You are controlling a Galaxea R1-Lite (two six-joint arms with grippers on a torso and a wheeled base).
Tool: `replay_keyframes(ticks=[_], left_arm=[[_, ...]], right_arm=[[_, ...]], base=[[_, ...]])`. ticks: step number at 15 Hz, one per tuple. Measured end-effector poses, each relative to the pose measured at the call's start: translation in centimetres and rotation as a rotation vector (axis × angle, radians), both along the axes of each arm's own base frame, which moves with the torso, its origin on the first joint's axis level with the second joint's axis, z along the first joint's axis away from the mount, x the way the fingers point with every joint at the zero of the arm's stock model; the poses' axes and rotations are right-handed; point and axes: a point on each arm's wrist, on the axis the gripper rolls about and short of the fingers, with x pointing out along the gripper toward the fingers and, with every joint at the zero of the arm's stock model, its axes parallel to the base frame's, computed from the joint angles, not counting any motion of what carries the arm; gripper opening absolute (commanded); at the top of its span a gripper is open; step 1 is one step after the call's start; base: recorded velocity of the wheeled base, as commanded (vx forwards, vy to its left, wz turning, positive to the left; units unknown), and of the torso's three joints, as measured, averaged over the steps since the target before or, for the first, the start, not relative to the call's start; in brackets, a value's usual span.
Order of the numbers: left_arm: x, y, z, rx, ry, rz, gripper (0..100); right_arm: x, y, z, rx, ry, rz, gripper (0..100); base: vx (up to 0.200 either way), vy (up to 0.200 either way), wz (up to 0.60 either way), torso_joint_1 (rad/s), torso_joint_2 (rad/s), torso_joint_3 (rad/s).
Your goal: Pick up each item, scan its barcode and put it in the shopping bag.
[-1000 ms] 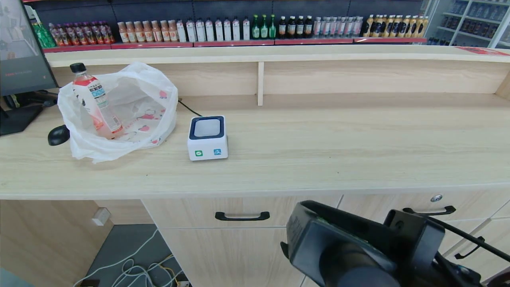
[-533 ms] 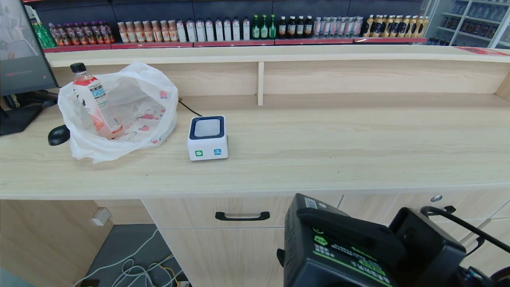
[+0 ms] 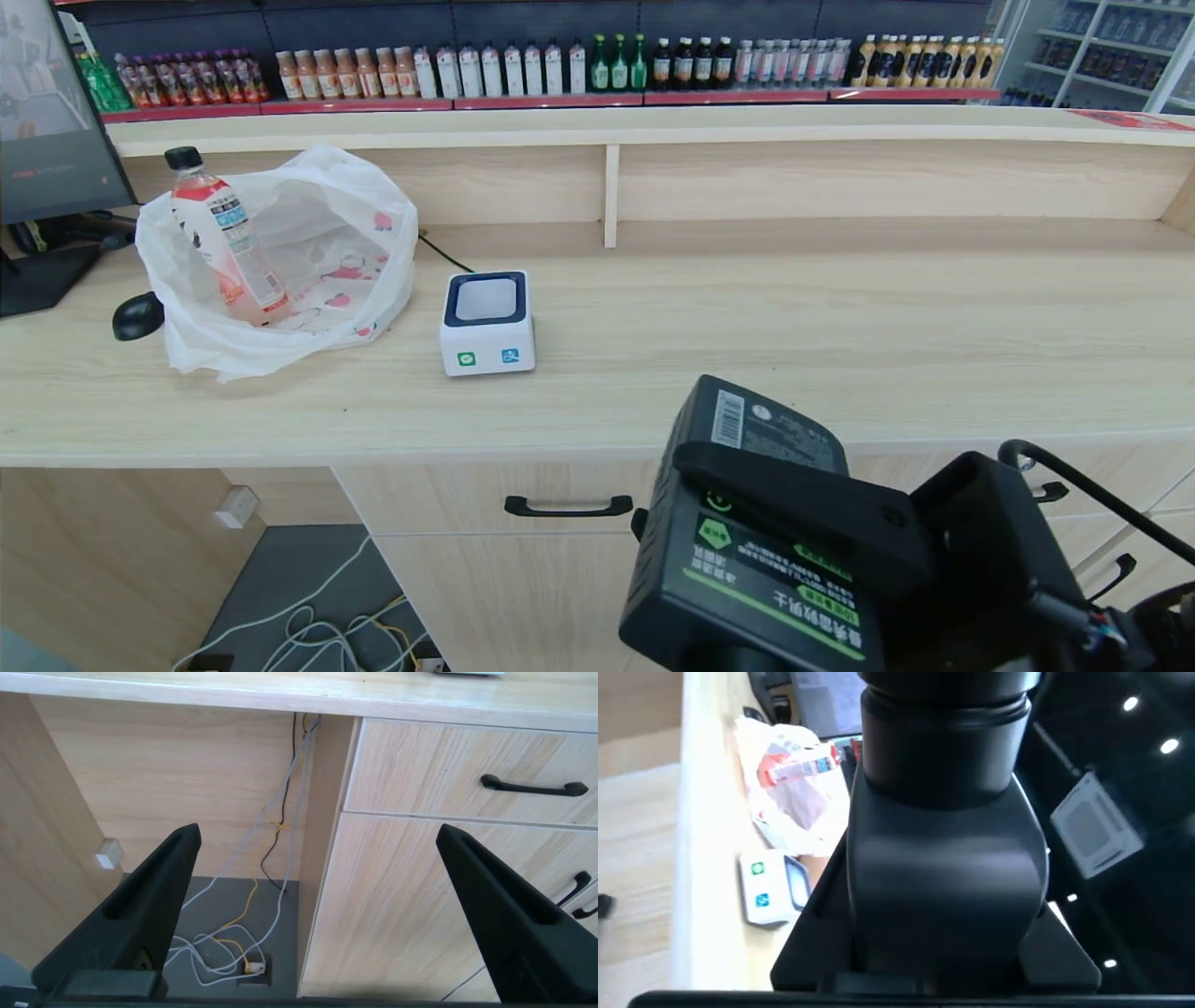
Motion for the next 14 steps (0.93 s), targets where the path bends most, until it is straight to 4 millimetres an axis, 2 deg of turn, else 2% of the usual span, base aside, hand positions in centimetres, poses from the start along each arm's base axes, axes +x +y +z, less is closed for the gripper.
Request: replay_keyframes(ticks=[7, 14], left_arm=[[0.0, 0.0, 0.0, 0.0, 0.0, 0.0, 100], [0.0, 0.0, 0.0, 0.0, 0.0, 0.0, 100]], right_arm=[[-0.4, 1.2, 1.2, -0.042, -0.29, -0.072, 0], [-0.7, 1.0, 1.5, -0.033, -0.311, -0.074, 0]], base=[[0.0, 0.0, 0.0, 0.0, 0.0, 0.0], [0.0, 0.0, 0.0, 0.0, 0.0, 0.0]])
